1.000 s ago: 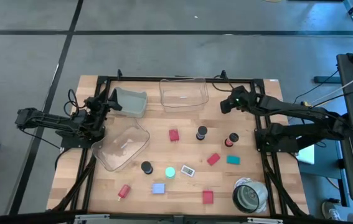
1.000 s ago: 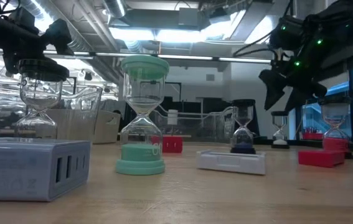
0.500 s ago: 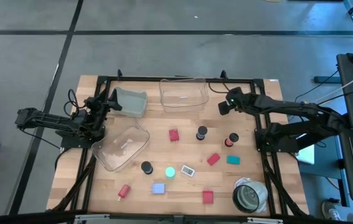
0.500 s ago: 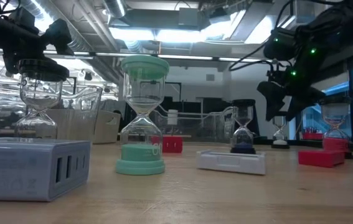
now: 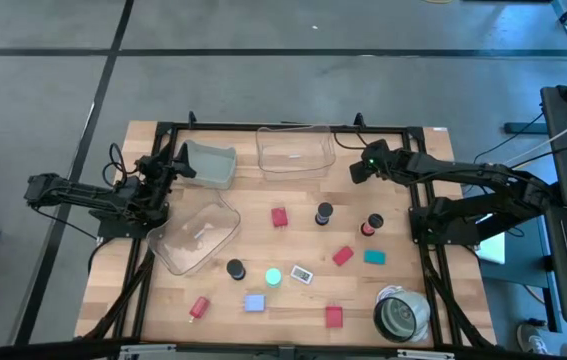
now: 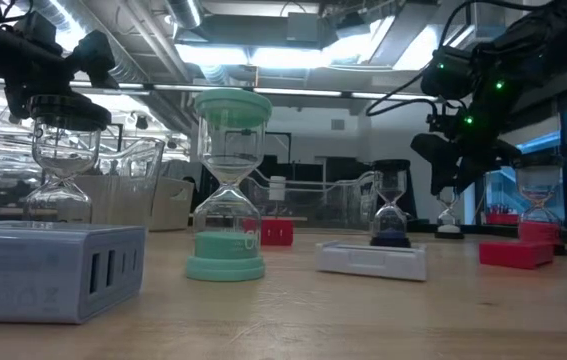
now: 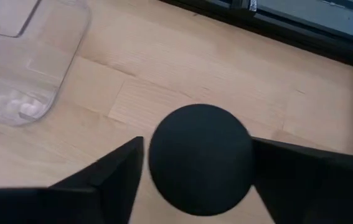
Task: Pick & Place Office items
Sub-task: Put the white hourglass into the top transparent bin
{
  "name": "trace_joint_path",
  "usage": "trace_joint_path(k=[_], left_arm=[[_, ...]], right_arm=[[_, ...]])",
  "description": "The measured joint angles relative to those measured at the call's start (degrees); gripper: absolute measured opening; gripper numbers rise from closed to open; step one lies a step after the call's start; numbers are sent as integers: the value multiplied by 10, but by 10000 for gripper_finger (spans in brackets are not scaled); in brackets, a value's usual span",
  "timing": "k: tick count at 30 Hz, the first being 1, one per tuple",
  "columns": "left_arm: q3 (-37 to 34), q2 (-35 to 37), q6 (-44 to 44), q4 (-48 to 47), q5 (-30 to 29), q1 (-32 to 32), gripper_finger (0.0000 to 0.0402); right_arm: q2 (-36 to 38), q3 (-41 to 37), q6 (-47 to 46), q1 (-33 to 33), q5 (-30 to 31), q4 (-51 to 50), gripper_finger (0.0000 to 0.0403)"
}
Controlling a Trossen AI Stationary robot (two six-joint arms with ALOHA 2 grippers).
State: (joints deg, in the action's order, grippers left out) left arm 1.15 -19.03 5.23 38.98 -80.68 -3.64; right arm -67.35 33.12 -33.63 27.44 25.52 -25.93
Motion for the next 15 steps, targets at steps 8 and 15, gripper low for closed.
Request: trace_joint_path(k=[8,15], left_arm=[[0,0,0,0,0,0,285],[0,0,0,0,0,0,285]], right_arm=[[0,0,2,0,-4,1,212],[0,0,7,0,-7,2,215]])
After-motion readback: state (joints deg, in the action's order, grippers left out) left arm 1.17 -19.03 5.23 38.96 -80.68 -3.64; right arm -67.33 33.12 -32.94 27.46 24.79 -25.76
